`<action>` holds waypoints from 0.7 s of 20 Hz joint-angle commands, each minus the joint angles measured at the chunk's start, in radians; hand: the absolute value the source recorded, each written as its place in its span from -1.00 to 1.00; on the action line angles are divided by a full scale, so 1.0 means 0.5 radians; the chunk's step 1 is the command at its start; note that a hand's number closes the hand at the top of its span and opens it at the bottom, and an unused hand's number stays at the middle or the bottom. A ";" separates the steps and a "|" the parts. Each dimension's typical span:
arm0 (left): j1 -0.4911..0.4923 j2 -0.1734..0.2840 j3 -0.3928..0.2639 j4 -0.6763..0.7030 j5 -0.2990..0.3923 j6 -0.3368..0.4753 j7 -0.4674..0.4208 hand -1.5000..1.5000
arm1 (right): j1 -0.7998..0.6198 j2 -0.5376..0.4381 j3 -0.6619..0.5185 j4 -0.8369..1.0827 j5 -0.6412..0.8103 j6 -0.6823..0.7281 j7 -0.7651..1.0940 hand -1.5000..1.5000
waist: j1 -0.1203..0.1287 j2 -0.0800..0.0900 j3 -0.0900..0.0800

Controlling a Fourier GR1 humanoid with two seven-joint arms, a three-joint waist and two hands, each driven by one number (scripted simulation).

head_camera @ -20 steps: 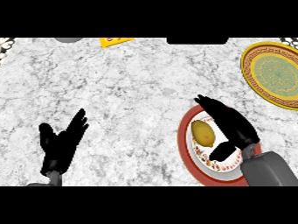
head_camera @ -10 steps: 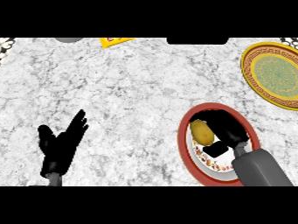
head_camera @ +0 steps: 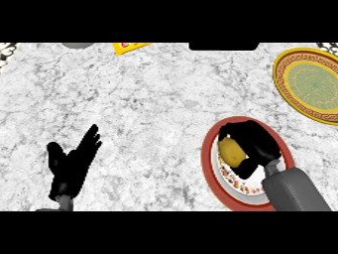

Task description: Pick the lemon from the plate and place it in the plate

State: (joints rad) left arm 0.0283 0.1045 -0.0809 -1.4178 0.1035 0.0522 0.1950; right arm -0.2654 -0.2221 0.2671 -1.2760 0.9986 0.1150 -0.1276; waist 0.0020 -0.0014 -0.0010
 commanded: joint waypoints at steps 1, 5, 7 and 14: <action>-0.052 0.035 0.073 0.070 0.029 -0.032 -0.031 0.00 | 0.016 0.093 -0.086 -0.086 -0.066 -0.221 -0.078 1.00 | -0.008 0.003 0.002; -0.016 -0.027 -0.027 -0.002 -0.033 0.019 -0.008 0.00 | -0.360 0.355 -0.442 0.073 0.023 -0.455 0.664 1.00 | 0.044 0.012 0.001; -0.021 0.000 -0.012 -0.007 0.005 -0.033 -0.002 0.00 | -0.407 0.381 -0.613 0.134 0.115 -0.646 0.981 1.00 | 0.059 0.029 -0.003; -0.087 -0.019 -0.067 -0.009 -0.028 -0.042 0.024 0.00 | -0.856 0.441 -0.830 0.317 0.688 -1.183 1.825 1.00 | 0.150 0.048 -0.006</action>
State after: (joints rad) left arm -0.0051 0.0972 -0.1024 -1.4210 0.0939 0.0386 0.2011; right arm -0.5805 -0.0273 -0.0856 -1.1682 1.2112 -0.3516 0.5664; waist 0.0552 0.0192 -0.0035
